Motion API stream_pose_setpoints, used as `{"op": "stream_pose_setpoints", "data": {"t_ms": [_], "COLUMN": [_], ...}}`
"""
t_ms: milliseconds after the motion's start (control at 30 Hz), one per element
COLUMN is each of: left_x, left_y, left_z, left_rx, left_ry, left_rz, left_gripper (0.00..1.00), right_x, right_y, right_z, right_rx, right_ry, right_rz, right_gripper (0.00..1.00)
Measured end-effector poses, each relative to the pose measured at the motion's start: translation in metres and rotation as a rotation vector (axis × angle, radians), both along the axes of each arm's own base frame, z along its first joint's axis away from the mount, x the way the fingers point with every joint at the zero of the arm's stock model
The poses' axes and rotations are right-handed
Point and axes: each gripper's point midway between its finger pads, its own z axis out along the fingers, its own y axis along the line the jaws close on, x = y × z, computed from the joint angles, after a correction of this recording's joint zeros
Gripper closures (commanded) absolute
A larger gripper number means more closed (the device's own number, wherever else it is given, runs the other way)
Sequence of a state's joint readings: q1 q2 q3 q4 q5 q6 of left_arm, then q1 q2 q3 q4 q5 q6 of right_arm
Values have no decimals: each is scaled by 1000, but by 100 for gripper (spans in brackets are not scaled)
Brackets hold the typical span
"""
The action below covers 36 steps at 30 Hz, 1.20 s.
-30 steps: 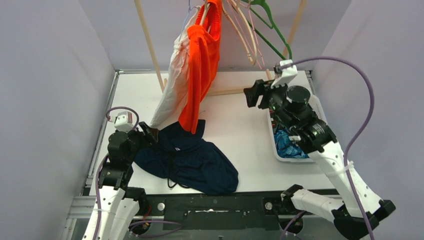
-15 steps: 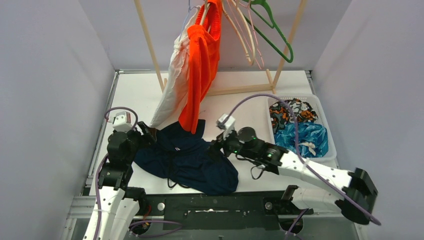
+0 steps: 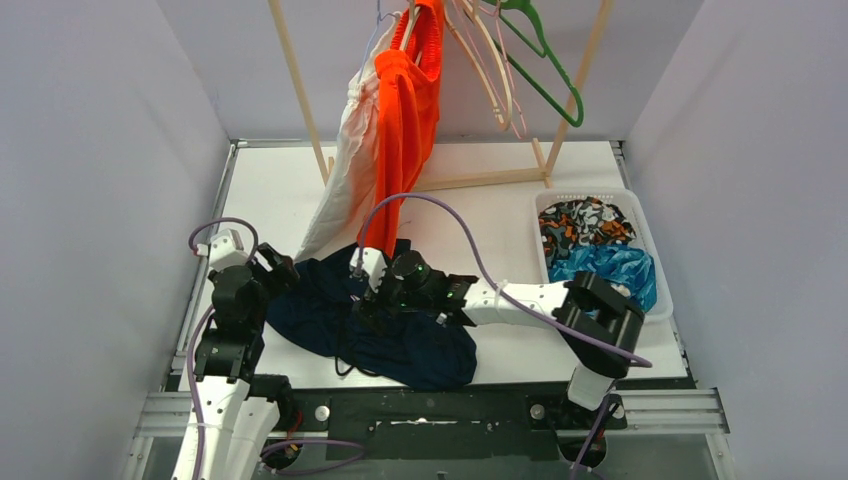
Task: Remove the shorts from the hanger
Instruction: Adjust the shorts at the center of the board.
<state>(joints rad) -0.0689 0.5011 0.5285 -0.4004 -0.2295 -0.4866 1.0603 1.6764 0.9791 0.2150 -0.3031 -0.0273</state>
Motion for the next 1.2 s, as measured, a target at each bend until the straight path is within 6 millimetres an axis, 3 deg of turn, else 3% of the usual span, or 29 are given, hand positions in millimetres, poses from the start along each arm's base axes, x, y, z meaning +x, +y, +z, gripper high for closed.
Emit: {"op": "stream_pose_setpoints", "data": {"t_ms": [133, 300, 467, 567, 700, 800, 1067, 1200], "left_x": [-2, -4, -4, -3, -3, -3, -3, -2], "left_y": [6, 9, 8, 8, 8, 8, 5, 4], "left_z": [-1, 5, 5, 4, 4, 4, 3, 3], "left_rx": [3, -3, -5, -4, -5, -6, -11, -13], "left_ry": [6, -10, -10, -8, -8, -6, -1, -1], "left_rz": [35, 58, 59, 59, 57, 55, 40, 33], "left_gripper": [27, 27, 28, 27, 28, 28, 28, 28], "right_x": [15, 30, 32, 23, 15, 6, -10, -20], "right_y": [21, 29, 35, 38, 27, 5, -30, -58], "right_z": [-8, -27, -69, -93, -91, -85, -19, 19], "right_rx": [-18, -53, -159, -228, -240, -260, -202, -142], "right_ry": [-30, -25, 27, 47, 35, 24, -68, -135], "right_rz": [15, 2, 3, 12, 9, 8, 20, -11], "right_gripper": [5, 6, 17, 40, 70, 99, 100, 100]}}
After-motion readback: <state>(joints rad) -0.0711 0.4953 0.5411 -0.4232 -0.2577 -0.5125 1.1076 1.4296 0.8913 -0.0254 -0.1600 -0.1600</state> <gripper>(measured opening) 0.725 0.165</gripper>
